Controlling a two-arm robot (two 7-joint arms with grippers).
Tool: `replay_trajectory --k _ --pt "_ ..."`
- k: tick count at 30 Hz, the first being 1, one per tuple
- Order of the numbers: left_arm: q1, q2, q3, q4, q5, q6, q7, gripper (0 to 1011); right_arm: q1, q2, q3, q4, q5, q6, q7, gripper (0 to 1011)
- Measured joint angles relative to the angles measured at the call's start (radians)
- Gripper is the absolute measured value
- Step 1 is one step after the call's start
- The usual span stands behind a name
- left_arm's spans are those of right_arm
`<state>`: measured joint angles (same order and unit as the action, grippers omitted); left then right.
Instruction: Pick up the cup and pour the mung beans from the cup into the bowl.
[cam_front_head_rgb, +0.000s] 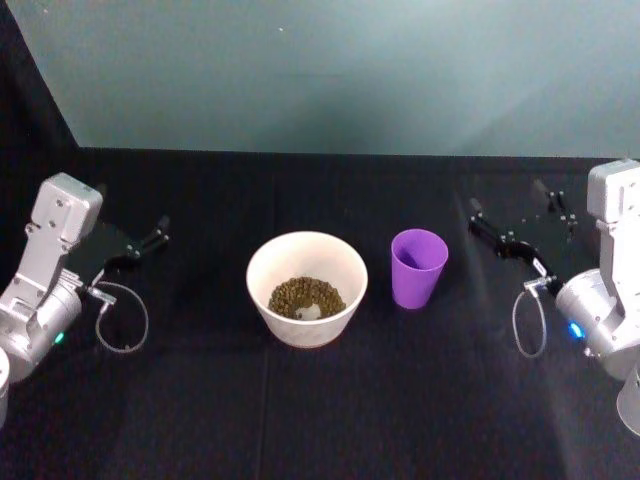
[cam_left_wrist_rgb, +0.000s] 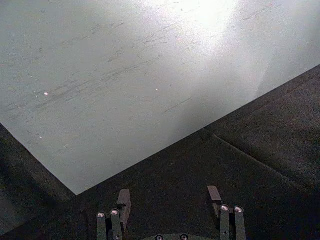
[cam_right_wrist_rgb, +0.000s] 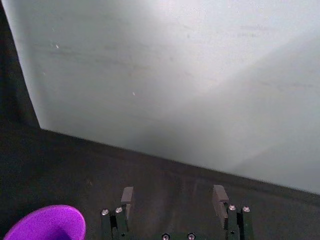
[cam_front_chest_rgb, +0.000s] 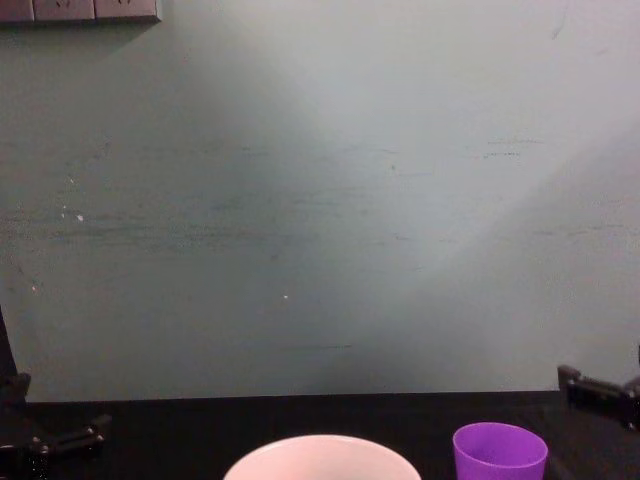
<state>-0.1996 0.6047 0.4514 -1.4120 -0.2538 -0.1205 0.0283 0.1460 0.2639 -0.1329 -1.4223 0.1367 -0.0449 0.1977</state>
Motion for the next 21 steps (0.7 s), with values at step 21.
replay_trajectory --k 21 --pt "0.0 0.0 0.0 0.0 0.0 0.0 0.0 1000 -0.008 -0.02 0.016 0.078 -0.038 -0.001 -0.012 1003"
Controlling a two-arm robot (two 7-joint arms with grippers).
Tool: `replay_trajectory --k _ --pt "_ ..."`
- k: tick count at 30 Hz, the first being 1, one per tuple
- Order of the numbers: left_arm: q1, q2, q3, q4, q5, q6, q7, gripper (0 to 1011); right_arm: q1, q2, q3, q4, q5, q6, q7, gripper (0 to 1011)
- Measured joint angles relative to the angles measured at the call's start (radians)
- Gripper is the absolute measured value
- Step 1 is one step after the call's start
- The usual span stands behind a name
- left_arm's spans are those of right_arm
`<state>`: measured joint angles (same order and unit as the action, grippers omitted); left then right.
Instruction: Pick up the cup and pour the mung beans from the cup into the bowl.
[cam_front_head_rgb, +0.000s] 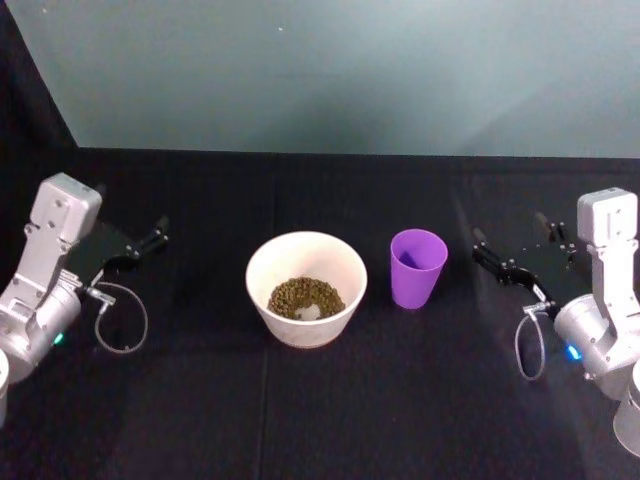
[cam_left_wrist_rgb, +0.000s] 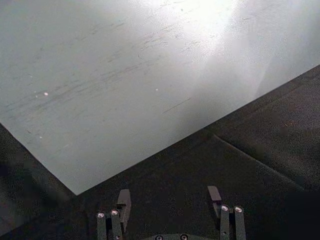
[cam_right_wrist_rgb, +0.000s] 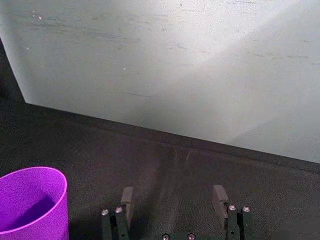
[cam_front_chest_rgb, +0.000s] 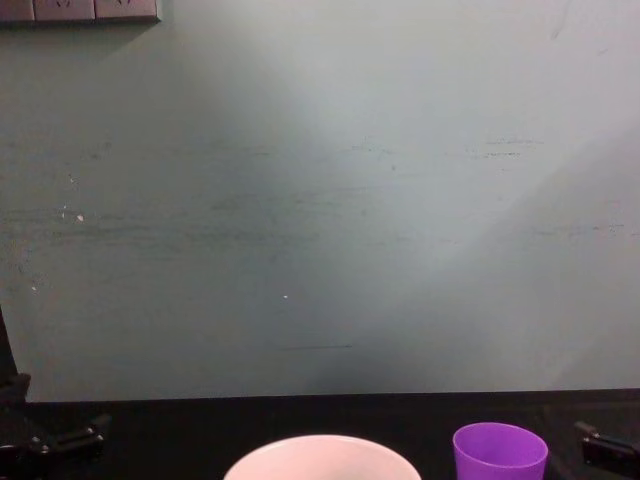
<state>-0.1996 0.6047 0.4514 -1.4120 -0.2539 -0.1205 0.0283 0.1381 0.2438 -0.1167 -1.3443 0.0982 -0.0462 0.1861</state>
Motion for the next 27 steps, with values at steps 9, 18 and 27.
replay_trajectory --k 9,18,27 --pt "0.0 0.0 0.0 0.0 0.0 0.0 0.0 1000 0.001 0.001 -0.001 0.002 0.003 0.0 0.001 1003" --pt "0.0 0.0 0.0 0.0 0.0 0.0 0.0 1000 0.002 0.001 -0.001 0.003 0.004 -0.001 0.002 1003" --pt "0.0 0.0 0.0 0.0 0.0 0.0 0.0 1000 0.003 0.002 -0.001 0.003 0.004 -0.001 0.003 1003"
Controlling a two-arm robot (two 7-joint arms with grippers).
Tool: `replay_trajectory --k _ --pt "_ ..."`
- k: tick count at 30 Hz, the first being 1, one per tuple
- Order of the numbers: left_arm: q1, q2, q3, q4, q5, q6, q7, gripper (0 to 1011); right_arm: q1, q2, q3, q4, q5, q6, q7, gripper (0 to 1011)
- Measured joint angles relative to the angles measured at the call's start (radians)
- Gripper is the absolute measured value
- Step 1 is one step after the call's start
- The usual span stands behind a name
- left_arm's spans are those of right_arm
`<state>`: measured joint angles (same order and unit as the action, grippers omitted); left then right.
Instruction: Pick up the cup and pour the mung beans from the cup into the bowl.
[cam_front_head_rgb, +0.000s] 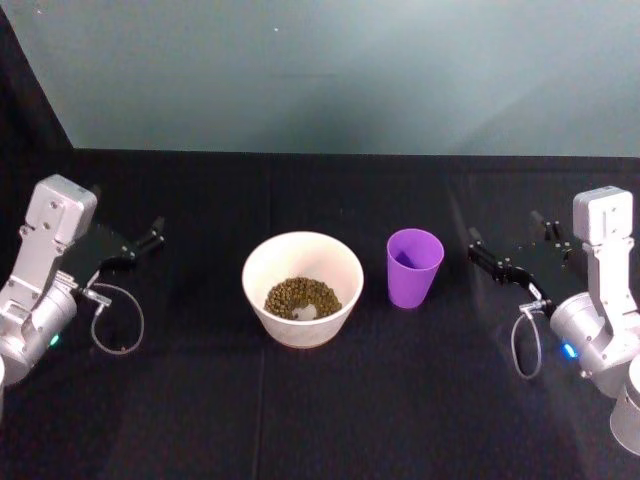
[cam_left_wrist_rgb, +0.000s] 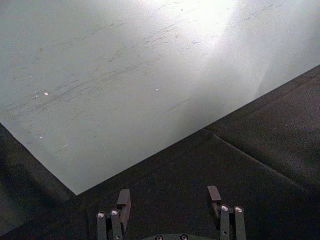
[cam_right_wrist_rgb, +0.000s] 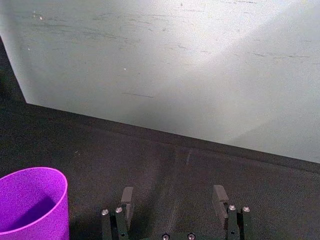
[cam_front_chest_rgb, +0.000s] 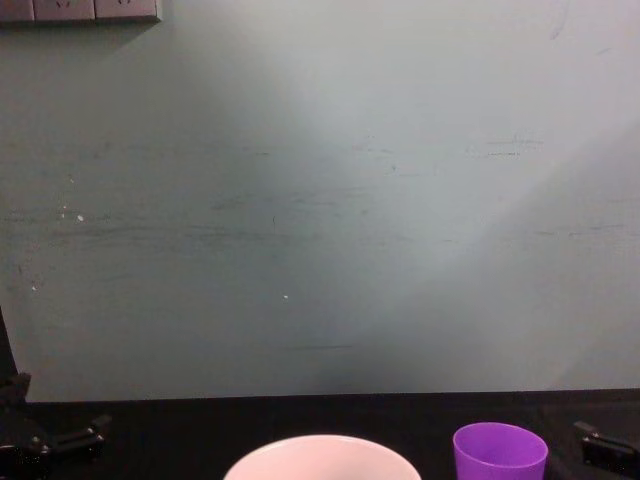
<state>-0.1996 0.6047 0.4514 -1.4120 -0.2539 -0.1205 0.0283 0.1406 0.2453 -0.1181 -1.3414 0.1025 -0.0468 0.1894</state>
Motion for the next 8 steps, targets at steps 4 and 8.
replay_trajectory --k 4,8 --pt "0.0 0.0 0.0 0.0 0.0 0.0 0.0 1000 0.0 0.0 0.0 0.0 0.0 0.0 0.0 1003" --pt "0.0 0.0 0.0 0.0 0.0 0.0 0.0 1000 0.0 0.0 0.0 0.0 0.001 0.0 0.001 1003"
